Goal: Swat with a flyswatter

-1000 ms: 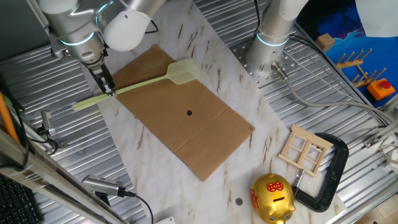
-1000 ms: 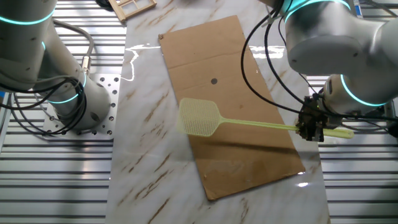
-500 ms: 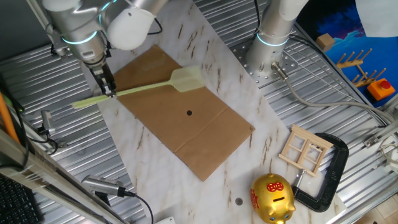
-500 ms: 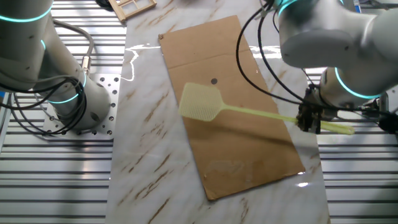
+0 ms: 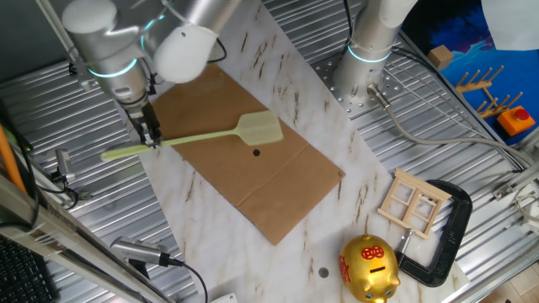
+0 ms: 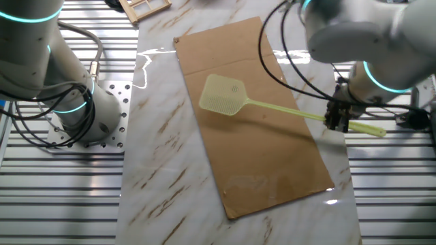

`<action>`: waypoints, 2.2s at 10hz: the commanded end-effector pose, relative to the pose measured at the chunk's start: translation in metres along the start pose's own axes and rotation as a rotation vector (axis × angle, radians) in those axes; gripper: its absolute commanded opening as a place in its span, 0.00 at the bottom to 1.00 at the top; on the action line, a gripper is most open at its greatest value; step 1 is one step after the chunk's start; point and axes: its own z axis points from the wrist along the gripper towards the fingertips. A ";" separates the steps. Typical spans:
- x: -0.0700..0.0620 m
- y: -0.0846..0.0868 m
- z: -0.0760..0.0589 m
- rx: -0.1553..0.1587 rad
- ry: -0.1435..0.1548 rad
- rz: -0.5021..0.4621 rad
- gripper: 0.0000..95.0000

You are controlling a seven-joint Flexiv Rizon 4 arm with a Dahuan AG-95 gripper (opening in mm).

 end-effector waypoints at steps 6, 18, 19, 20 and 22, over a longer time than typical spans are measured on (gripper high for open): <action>-0.011 0.015 0.001 -0.015 -0.008 0.005 0.00; -0.049 0.018 0.023 0.003 -0.122 -0.111 0.00; -0.048 0.018 0.020 0.008 -0.094 -0.106 0.00; -0.046 0.017 0.016 0.011 -0.074 -0.097 0.00; -0.043 0.019 0.005 0.013 -0.045 -0.056 0.00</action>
